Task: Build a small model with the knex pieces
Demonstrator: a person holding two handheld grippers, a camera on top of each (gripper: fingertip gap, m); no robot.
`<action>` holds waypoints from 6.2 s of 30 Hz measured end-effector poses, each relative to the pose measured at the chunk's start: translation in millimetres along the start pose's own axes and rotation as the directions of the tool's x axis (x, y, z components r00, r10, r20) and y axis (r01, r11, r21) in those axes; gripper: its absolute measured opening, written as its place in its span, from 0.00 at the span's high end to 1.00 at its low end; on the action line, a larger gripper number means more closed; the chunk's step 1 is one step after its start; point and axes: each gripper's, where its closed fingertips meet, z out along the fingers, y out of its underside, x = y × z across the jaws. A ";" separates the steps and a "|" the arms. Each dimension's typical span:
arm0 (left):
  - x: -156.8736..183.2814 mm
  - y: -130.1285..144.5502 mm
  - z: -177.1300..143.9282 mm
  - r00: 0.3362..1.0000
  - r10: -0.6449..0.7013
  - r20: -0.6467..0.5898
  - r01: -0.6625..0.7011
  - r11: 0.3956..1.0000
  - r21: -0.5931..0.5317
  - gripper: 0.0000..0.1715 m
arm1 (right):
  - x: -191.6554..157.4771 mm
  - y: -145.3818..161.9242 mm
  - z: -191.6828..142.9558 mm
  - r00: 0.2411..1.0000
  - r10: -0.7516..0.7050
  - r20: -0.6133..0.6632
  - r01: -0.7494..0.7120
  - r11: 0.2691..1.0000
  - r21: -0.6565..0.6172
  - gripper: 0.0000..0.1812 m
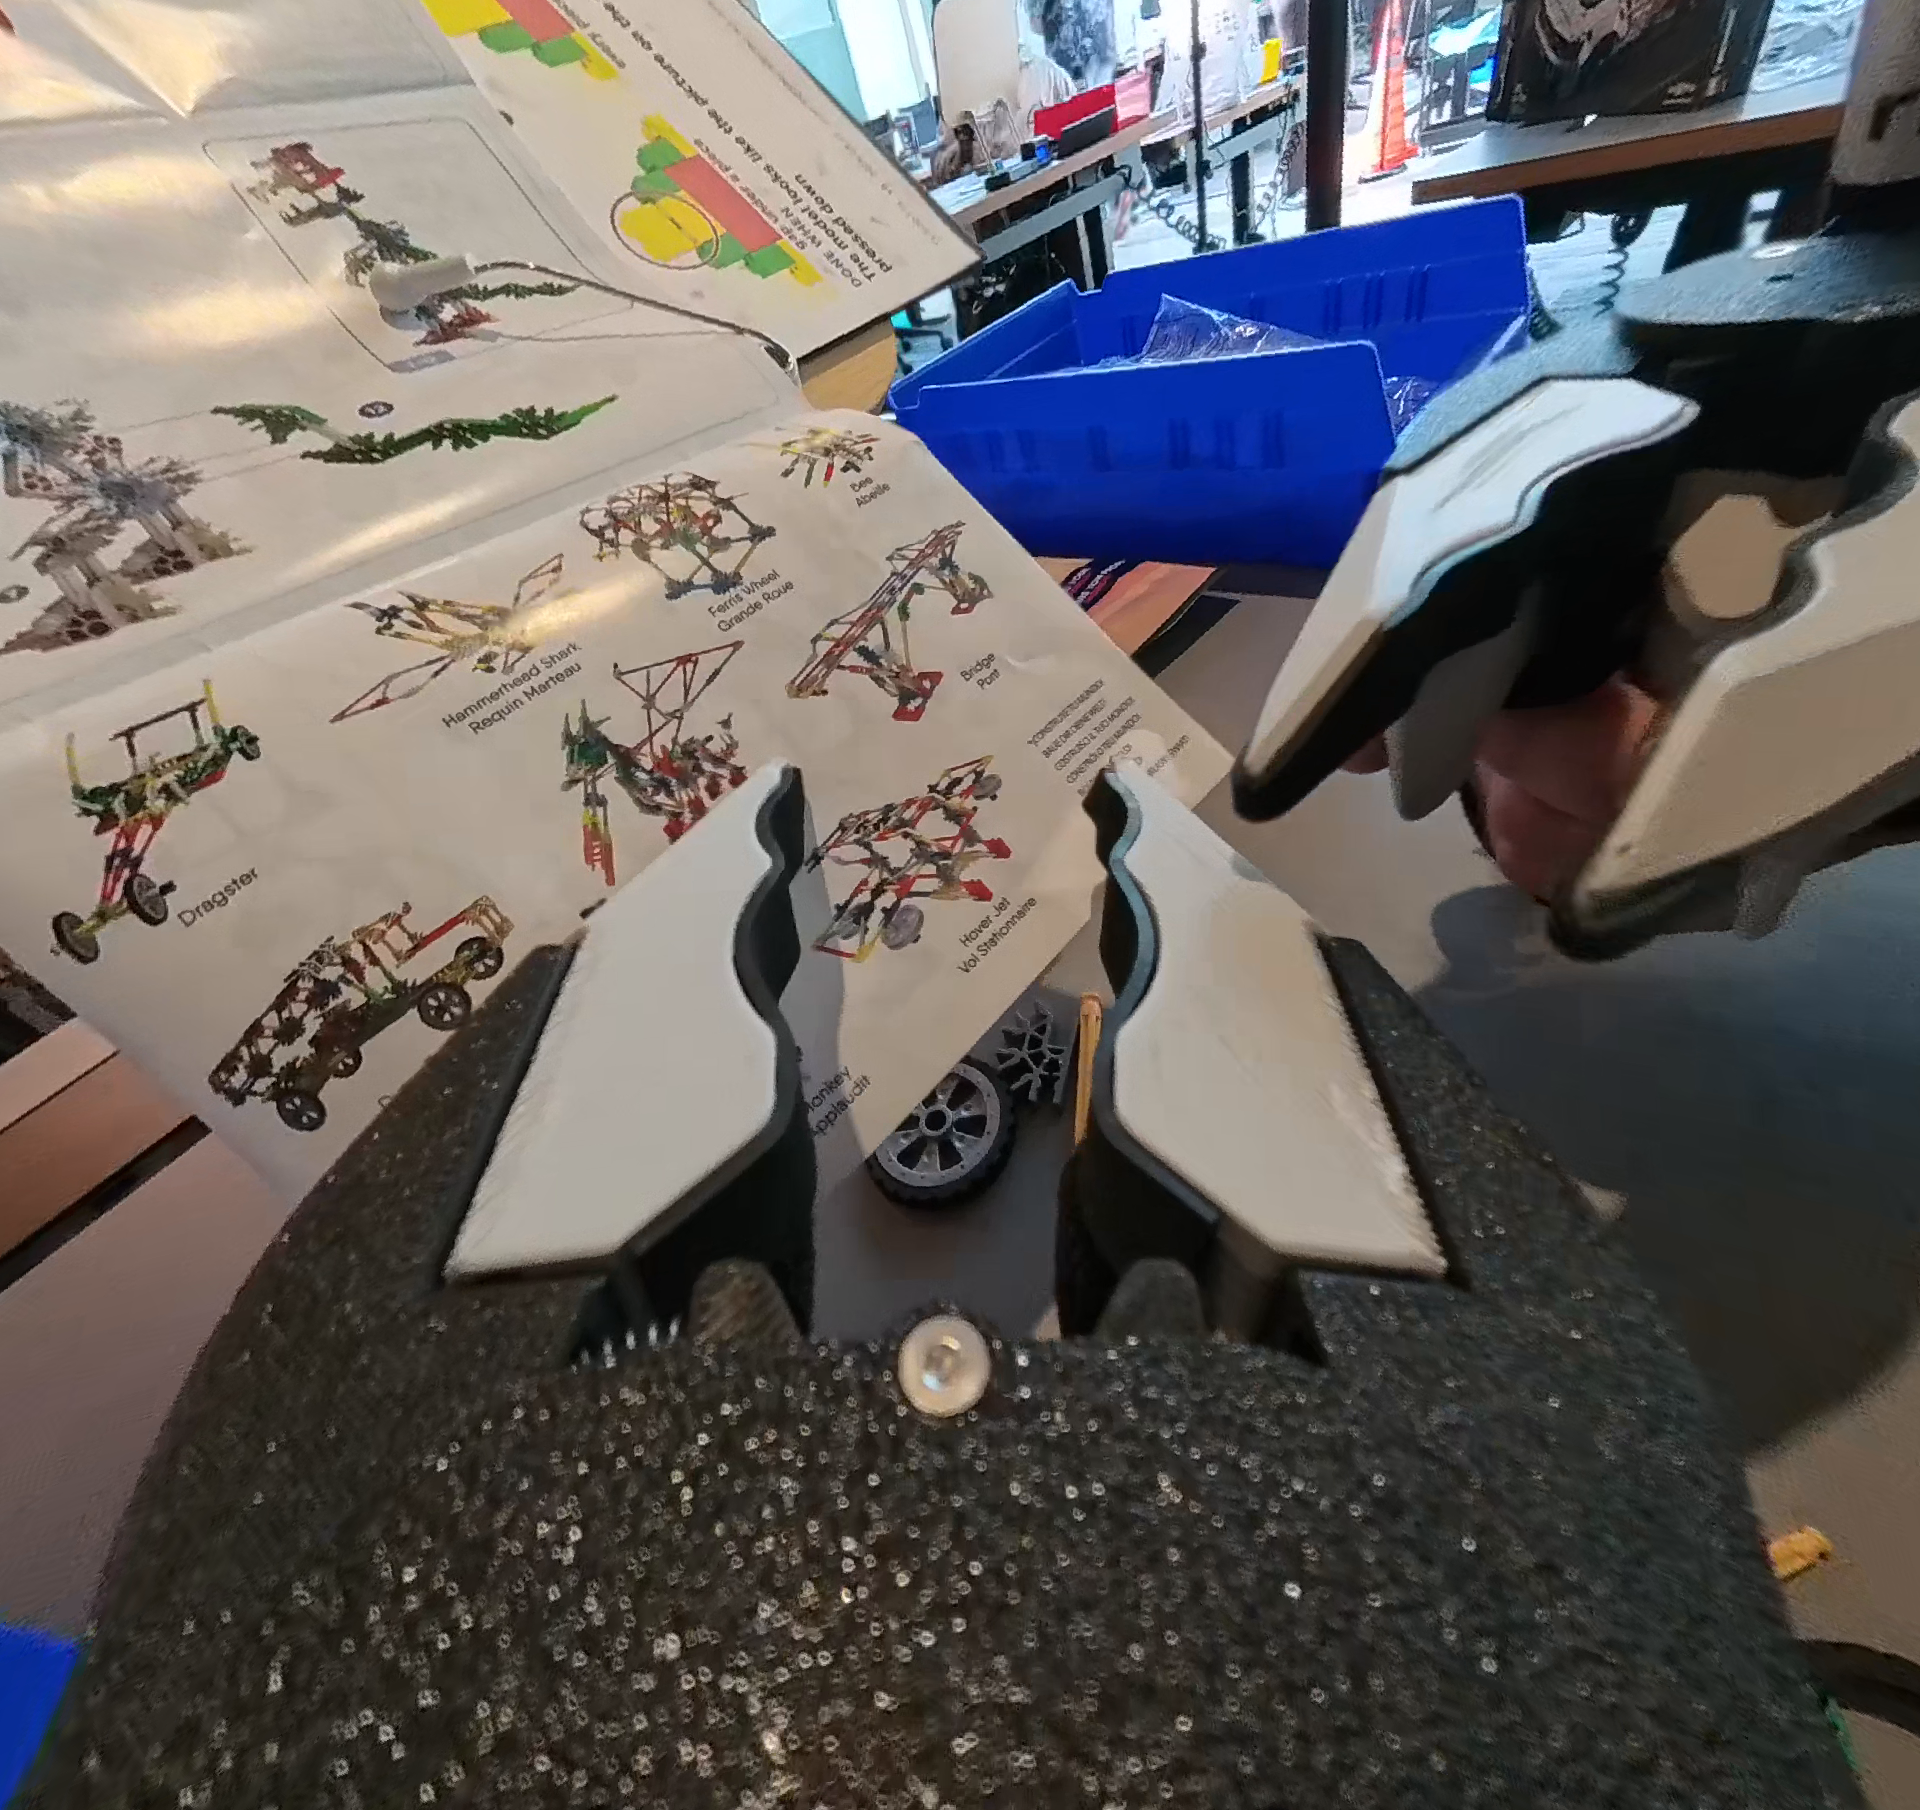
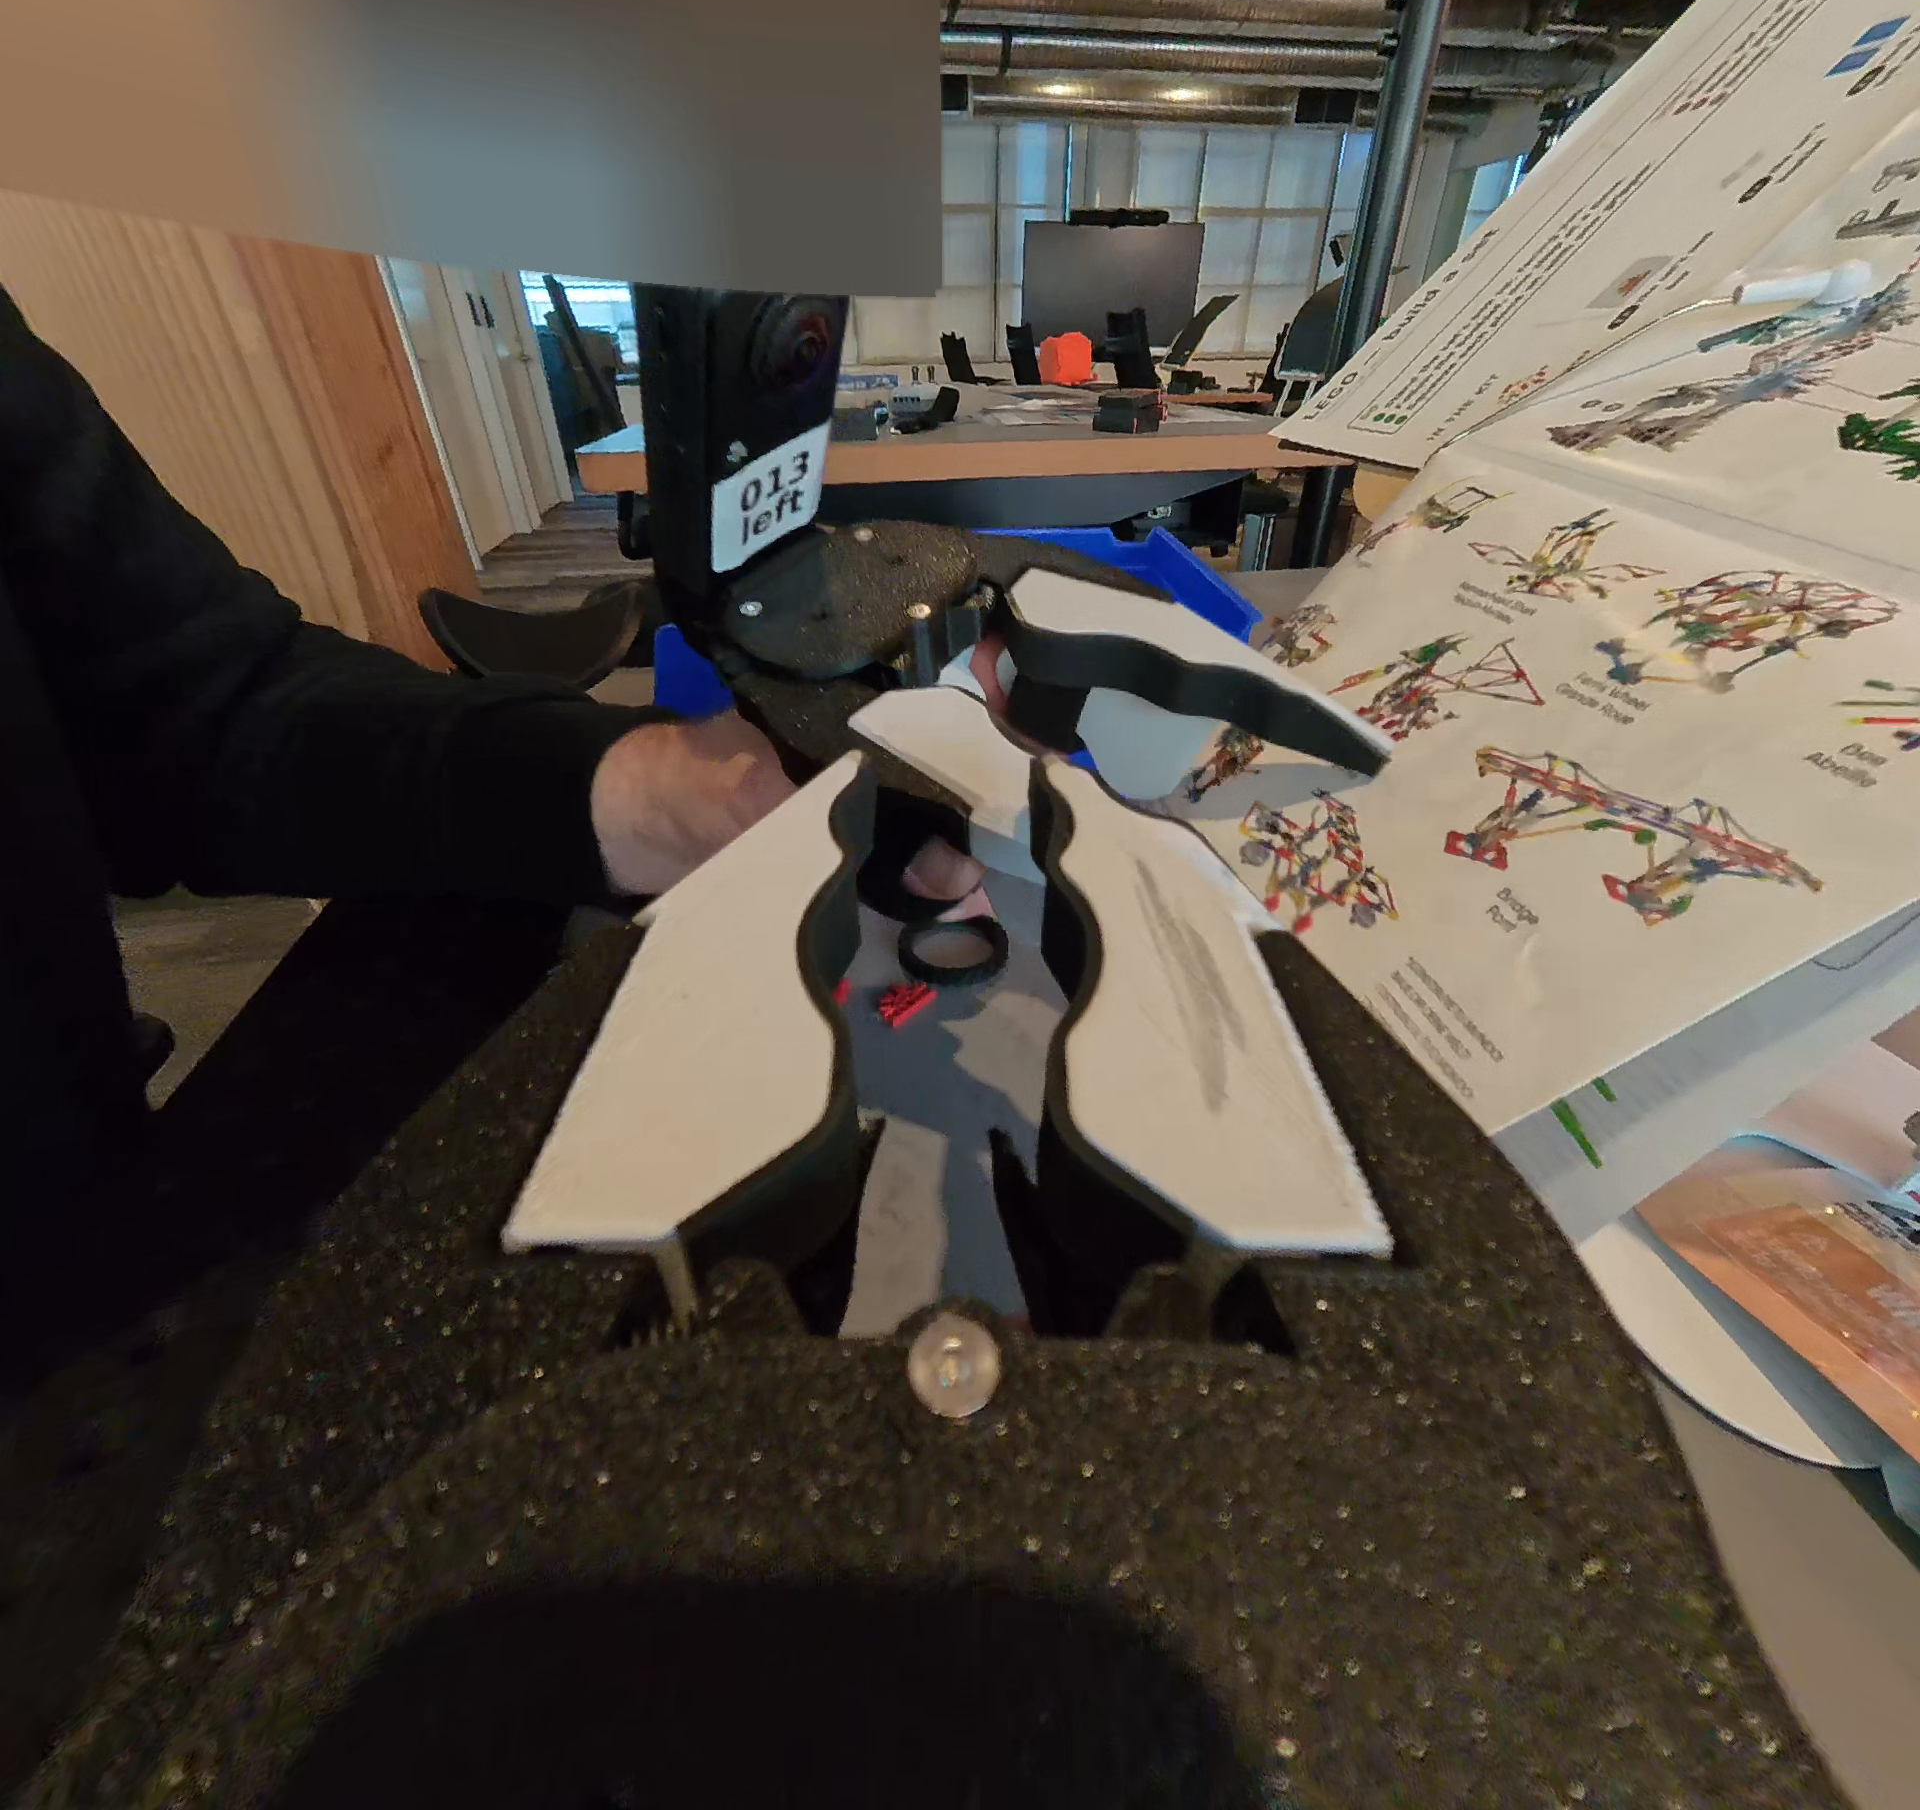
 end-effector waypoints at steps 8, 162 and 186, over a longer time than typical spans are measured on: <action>-9.8 -1.7 -4.5 0.996 0.061 0.071 -0.059 0.998 -0.035 0.71 | -1.3 -1.7 -0.6 1.000 0.001 0.017 -0.001 1.000 0.017 0.84; -250.5 193.2 -219.1 0.995 0.092 0.027 -0.015 0.431 -0.902 1.00 | 8.4 -36.6 -19.1 0.999 0.042 -0.032 -0.037 0.987 0.158 0.84; -246.3 209.6 -211.8 1.000 -0.004 0.018 0.019 0.311 -0.950 1.00 | 6.5 -34.0 -17.1 0.999 0.045 -0.023 -0.041 0.988 0.148 0.84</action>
